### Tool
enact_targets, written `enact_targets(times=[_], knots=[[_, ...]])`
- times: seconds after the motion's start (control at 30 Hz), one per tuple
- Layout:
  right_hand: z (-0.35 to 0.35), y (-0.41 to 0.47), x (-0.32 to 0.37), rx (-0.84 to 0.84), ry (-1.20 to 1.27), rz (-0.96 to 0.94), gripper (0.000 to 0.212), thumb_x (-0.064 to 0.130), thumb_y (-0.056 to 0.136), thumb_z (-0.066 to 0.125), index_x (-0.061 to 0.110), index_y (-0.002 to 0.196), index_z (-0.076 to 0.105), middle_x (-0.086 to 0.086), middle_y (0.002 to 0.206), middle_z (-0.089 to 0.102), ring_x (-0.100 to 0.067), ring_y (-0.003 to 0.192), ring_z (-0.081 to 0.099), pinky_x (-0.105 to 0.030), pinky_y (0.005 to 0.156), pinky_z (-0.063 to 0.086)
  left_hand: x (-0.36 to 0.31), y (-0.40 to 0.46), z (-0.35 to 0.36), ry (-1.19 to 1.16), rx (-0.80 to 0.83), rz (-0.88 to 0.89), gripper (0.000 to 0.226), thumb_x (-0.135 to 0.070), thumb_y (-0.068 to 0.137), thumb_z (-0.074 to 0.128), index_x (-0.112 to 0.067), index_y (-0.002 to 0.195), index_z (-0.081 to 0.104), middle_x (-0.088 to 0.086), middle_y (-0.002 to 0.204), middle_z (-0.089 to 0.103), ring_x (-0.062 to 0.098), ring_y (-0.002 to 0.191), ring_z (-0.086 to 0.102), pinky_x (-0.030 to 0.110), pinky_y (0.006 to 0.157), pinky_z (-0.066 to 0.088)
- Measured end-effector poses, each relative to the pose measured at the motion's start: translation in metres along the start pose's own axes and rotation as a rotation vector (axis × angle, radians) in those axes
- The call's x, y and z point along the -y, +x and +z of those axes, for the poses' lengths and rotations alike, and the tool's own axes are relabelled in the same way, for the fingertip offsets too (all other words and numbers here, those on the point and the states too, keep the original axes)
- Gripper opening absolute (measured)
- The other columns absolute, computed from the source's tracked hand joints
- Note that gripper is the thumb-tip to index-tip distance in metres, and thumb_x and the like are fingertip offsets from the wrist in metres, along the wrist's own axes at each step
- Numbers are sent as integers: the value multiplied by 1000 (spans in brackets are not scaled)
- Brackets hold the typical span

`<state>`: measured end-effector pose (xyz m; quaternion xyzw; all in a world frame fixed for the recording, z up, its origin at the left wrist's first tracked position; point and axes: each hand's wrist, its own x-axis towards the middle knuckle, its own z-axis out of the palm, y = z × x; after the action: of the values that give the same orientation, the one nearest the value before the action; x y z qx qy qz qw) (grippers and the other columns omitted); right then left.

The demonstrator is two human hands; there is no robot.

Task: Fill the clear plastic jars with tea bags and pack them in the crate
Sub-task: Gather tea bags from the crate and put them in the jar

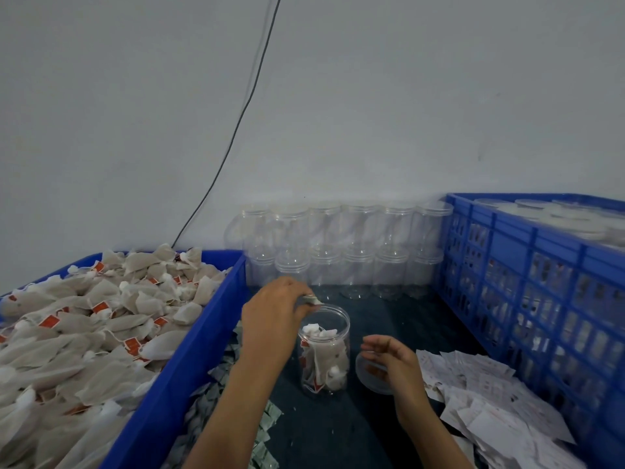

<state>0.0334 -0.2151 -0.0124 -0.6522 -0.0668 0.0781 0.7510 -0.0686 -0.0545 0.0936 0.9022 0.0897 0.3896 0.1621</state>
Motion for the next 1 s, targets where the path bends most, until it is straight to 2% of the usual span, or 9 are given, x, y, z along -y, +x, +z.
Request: enact_targets(times=[0.13,0.27,0.43,0.53,0.63,0.73,0.8,0.9,1.0], knots=[[-4,-1,3,-36,31,-34,37,-15,86,44,10,88,71,-8,93,72,-21,91,66,-32,82,52,-8,17,18,150,171,-22,19,-43,84,69,-28,97,69,-10,111,62,9,103,56,25,81,47],[-7,0,8,-78,34,-102,45,-19,85,35,10,87,69,-7,90,71,-18,85,67,-26,75,52,-5,13,29,122,151,-106,19,-38,83,72,-29,99,67,-10,112,62,10,102,57,23,79,42],[-33,7,22,-303,5,-276,45,-23,83,32,9,89,64,-9,91,65,-19,83,61,-27,74,49,9,-4,36,-245,71,-81,17,-29,89,66,-31,105,65,-12,109,61,11,104,55,30,93,45],[-54,11,22,-460,-159,-319,43,-21,84,34,7,97,64,-8,96,65,-24,92,60,-35,83,48,14,-14,44,-282,83,70,14,-26,92,62,-27,102,71,-10,111,61,11,109,53,30,96,39],[-65,15,11,-387,-461,-279,43,-21,84,38,4,106,65,-12,109,66,-23,98,59,-31,88,45,19,-22,56,-158,147,64,33,-40,96,45,-27,92,75,-13,119,58,11,119,45,31,98,30],[-68,23,0,-191,-774,-153,34,1,93,54,8,126,58,-10,131,58,-22,116,55,-28,96,40,20,-28,62,-140,143,71,56,-52,93,27,-24,94,76,-10,127,58,14,126,42,35,103,29],[-69,26,-4,-101,-1005,-86,50,22,91,65,15,137,49,-4,142,49,-19,125,49,-27,100,38,22,-32,66,-200,121,65,57,-58,96,28,-25,96,74,-7,129,56,15,126,42,38,103,32],[-68,30,-6,-69,-1229,-54,64,46,85,68,19,139,46,0,144,46,-17,127,47,-27,101,39,23,-36,72,-348,97,20,39,-67,86,41,-42,112,58,-9,140,41,8,128,36,30,104,30],[-67,32,-7,-115,-1271,-82,47,48,87,64,17,122,59,-1,129,56,-16,113,55,-26,90,44,22,-40,79,-636,78,-128,67,-54,67,69,-47,124,35,-12,141,27,2,126,38,11,100,33]])
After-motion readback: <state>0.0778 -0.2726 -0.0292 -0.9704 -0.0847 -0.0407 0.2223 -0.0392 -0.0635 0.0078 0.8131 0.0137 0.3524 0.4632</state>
